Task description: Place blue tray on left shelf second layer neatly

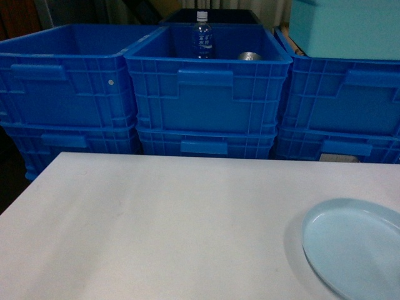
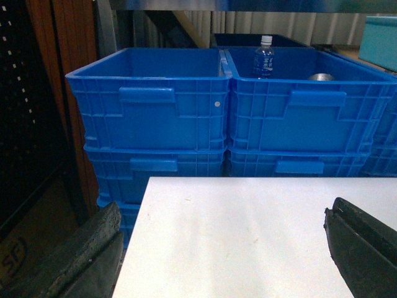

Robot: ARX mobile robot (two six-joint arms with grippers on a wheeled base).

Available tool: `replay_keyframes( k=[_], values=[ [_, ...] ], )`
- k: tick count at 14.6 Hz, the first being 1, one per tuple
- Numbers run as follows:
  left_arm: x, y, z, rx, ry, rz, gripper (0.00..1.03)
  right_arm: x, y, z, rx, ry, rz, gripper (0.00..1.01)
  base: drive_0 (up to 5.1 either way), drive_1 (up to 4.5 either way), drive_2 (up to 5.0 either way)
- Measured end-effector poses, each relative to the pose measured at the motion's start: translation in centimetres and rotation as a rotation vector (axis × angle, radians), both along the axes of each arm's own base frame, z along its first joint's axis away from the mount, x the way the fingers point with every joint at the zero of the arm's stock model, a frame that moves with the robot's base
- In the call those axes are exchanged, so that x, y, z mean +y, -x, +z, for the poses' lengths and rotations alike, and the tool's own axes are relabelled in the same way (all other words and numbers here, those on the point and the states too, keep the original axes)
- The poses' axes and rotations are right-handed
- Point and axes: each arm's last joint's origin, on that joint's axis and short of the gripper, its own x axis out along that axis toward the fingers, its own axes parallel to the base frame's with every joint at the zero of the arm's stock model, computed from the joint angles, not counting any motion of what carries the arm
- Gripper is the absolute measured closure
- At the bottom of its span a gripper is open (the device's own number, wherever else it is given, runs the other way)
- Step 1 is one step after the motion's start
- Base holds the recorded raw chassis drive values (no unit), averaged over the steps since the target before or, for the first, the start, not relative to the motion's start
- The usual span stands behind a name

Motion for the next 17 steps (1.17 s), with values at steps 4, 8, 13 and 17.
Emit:
replay_keyframes(
  k=[4,8,13,17],
  values=[
    [0.0,0.0,0.0,0.000,0.000,0.000,0.05,0.5,1.3,4.7,-0.166,-0.003,0.045,0.99,0.0,0.00,0.0],
    [0.0,0.0,0.0,0.000,0.000,0.000,0.05,1.0,4.1,9.3,-0.328,-0.025,0.118,0.99,0.0,0.00,0.0],
    [0.0,0.0,0.0,0.000,0.000,0.000,0.05,1.9,9.2,14.1,-0.501,0.011,0.213,0.99,0.0,0.00,0.0],
    [0.0,0.0,0.0,0.000,0.000,0.000,0.05,2.6,13.5,14.9,-0.567,0.049,0.250,0.99,0.0,0.00,0.0]
  ],
)
